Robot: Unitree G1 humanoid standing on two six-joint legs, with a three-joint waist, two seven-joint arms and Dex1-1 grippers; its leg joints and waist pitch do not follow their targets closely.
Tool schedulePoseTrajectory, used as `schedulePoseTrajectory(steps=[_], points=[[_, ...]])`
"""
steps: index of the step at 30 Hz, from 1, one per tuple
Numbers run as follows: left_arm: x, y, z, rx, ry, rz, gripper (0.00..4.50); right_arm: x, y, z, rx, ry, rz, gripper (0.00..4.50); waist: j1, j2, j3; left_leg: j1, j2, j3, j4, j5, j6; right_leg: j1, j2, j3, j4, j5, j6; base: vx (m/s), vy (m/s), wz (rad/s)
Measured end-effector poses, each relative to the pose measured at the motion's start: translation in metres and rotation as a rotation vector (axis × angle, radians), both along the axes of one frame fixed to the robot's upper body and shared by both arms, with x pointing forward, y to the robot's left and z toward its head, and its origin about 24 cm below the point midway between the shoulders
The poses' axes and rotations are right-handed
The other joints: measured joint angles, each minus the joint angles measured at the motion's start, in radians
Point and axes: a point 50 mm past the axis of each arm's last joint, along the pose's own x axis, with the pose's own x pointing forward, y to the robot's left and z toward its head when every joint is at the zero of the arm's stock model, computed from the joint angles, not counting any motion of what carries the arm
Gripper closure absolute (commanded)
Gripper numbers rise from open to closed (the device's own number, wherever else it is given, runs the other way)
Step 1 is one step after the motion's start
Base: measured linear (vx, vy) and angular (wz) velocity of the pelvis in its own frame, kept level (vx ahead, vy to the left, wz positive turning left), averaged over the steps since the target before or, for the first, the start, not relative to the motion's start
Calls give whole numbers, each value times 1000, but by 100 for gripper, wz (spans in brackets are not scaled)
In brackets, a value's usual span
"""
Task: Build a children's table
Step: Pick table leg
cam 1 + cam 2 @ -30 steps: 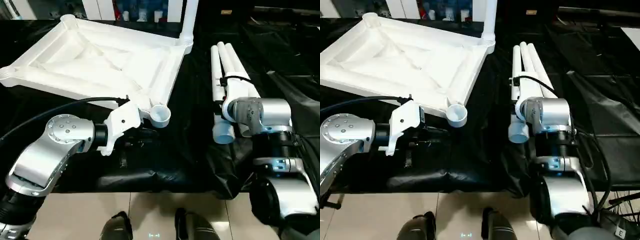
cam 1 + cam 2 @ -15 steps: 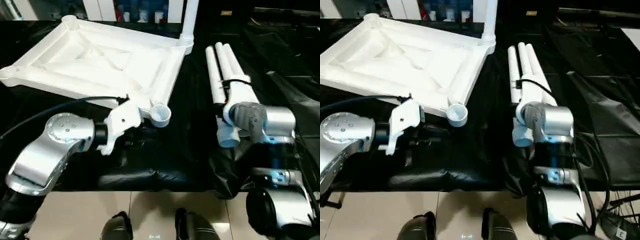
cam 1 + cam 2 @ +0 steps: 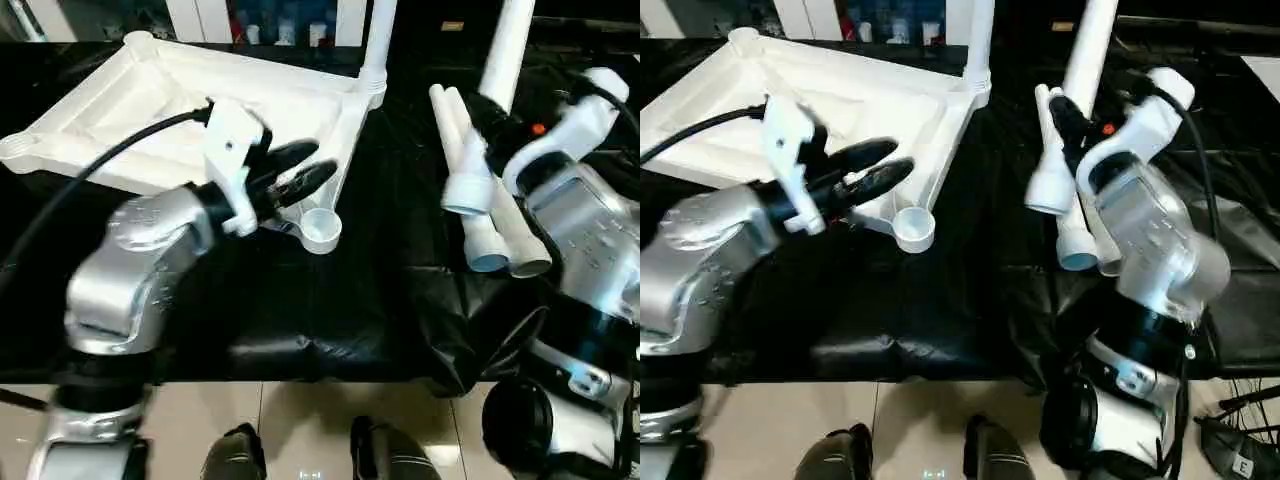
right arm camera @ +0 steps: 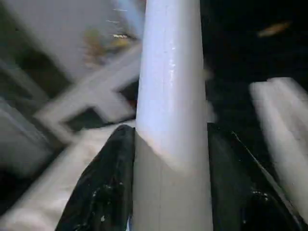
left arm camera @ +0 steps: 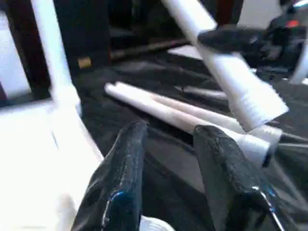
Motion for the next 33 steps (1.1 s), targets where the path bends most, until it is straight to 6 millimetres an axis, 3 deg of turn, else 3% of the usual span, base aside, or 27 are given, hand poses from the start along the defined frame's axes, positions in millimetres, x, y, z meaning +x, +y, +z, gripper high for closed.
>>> schedulePoseTrajectory(steps=[6,8,9,13,18,33], points=[[9,-10,36,-294,54,-104,189,-28,15,-5,27,-86,405,272,2,0,0,-6,0,-5,1,4,6,0,2,-2,-8,4,2,0,0,0],[11,-10,40,-321,63,-104,185,-32,22,-7,16,-83,478,272,0,0,0,-9,-1,-10,1,4,7,0,3,-2,-13,7,2,0,0,0],[13,-11,38,-335,79,-100,158,-34,25,-8,14,-80,513,272,1,0,0,-10,-1,-10,1,5,8,0,3,-3,-15,7,3,0,0,0],[17,-8,35,-349,123,-84,145,-38,30,-8,-10,-80,573,272,9,0,0,-11,-1,-11,1,6,9,0,2,-3,-16,7,3,0,0,0],[17,-11,43,-360,120,-103,89,-40,36,-11,-25,-73,622,272,19,0,0,-12,-1,-11,1,6,9,0,2,-3,-16,5,5,0,0,0],[18,-13,37,-419,210,-177,0,-54,53,-21,-127,-59,774,272,20,-1,-1,-14,-1,-13,1,6,9,0,2,-5,-17,4,6,0,0,0]])
